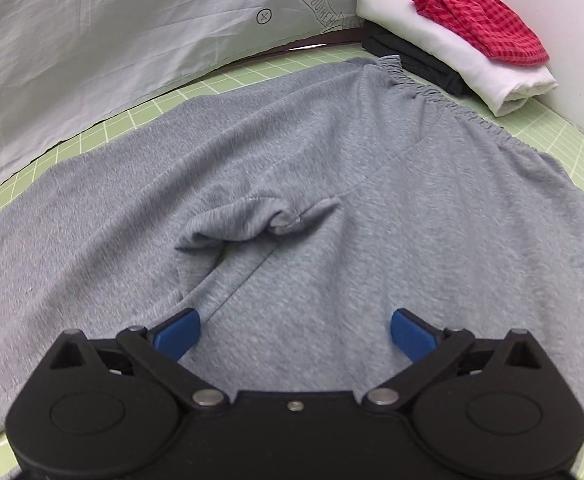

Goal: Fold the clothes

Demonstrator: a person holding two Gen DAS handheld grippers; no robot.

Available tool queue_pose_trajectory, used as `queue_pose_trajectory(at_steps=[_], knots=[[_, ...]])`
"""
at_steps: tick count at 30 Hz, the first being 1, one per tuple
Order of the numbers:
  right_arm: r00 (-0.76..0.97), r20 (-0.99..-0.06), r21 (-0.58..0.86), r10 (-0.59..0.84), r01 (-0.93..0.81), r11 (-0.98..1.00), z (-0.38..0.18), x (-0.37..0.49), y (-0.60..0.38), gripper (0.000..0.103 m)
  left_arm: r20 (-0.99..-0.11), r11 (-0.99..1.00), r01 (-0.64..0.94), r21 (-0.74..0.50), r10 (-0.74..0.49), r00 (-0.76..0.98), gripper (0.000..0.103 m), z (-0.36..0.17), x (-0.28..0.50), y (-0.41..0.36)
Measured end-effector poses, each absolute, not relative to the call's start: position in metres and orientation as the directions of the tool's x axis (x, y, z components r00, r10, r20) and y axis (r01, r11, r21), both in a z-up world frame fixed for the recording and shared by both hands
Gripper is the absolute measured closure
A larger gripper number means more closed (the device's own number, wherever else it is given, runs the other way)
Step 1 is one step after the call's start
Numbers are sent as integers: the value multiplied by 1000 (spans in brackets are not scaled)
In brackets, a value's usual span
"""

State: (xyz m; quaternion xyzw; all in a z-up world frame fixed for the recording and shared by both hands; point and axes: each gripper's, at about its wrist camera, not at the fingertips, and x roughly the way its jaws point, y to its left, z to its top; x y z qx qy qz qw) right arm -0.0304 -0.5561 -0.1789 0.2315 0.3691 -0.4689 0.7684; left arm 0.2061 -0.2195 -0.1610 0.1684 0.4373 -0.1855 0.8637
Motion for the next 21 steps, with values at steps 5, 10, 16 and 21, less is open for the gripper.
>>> queue_pose_trajectory(at_steps=[5, 10, 16, 21], knots=[[254, -785, -4, -565, 910, 414, -180, -34, -540, 0, -811, 859, 496, 127, -198, 550, 14, -167, 226, -222], [224, -784, -47, -579, 908, 415, -179, -26, -534, 0, -810, 859, 503, 92, -229, 539, 17, -172, 248, -223], [198, -783, -100, -589, 895, 434, -176, -14, -536, 0, -839, 879, 477, 7, -254, 482, 91, -175, 282, -212], [198, -788, -102, -583, 892, 440, -176, -13, -539, 0, -799, 922, 387, 31, -210, 563, 97, -157, 317, -193]])
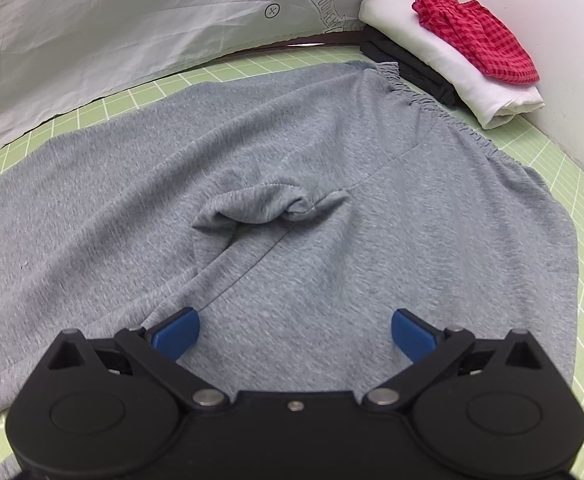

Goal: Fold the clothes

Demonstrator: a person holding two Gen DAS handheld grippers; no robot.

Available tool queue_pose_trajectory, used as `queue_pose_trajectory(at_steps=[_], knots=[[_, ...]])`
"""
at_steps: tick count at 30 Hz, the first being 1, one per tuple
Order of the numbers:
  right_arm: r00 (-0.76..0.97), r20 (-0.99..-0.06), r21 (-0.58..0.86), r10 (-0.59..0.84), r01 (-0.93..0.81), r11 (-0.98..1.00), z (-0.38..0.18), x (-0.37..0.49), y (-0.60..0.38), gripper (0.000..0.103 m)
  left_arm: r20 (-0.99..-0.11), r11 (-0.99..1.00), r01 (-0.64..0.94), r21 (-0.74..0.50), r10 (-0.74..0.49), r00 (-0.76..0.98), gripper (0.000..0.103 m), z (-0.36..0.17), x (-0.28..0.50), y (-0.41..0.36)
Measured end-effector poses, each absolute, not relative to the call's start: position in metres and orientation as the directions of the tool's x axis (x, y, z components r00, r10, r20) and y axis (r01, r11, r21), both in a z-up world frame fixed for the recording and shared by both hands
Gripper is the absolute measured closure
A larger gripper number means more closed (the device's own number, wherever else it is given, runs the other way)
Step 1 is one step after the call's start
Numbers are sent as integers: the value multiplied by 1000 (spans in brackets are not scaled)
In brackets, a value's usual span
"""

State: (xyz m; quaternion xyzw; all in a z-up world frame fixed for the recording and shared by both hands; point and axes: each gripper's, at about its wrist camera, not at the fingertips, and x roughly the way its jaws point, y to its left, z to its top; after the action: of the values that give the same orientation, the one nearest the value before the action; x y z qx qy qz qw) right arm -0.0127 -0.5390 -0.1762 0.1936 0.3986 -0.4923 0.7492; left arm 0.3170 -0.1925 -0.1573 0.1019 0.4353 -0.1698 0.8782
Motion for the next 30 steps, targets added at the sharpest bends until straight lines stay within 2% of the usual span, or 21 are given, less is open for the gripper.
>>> queue_pose_trajectory(at_steps=[2, 3, 4, 5, 7, 10, 12, 14, 17, 24, 30], knots=[[203, -788, -92, -581, 895, 437, -177, -14, -541, 0, -776, 942, 335, 29, -190, 601, 92, -153, 331, -184], [205, -789, -86, -579, 897, 435, -177, -14, -542, 0, -760, 958, 282, 56, -143, 635, 92, -152, 338, -180], [206, -789, -83, -578, 898, 433, -177, -14, -542, 0, -748, 970, 228, 80, -92, 658, 85, -150, 344, -176], [207, -789, -81, -579, 898, 433, -177, -14, -542, 0, -741, 979, 184, 82, -63, 669, 73, -147, 351, -169], [209, -788, -79, -579, 898, 432, -177, -15, -542, 0, -735, 991, 123, 44, -51, 676, 64, -143, 359, -154], [211, -789, -70, -578, 902, 426, -178, -15, -542, 0, -744, 993, 116, 7, -72, 665, 62, -141, 361, -141], [217, -795, -48, -566, 908, 416, -178, -17, -544, 0, -748, 987, 160, 25, -87, 658, 53, -142, 349, -144], [237, -807, -6, -540, 912, 409, -177, -21, -550, 0, -752, 978, 206, 38, -107, 651, 36, -143, 334, -148], [259, -820, 23, -510, 906, 423, -175, -25, -556, 0, -759, 968, 248, 39, -133, 637, 26, -143, 307, -151], [365, -823, 217, -435, 910, 353, -166, -39, -575, 0, -786, 958, 280, 61, -127, 605, 22, -152, 249, -149], [397, -811, 269, -430, 905, 329, -166, -46, -577, 0, -833, 989, 144, -23, -99, 544, 22, -162, 232, -116]])
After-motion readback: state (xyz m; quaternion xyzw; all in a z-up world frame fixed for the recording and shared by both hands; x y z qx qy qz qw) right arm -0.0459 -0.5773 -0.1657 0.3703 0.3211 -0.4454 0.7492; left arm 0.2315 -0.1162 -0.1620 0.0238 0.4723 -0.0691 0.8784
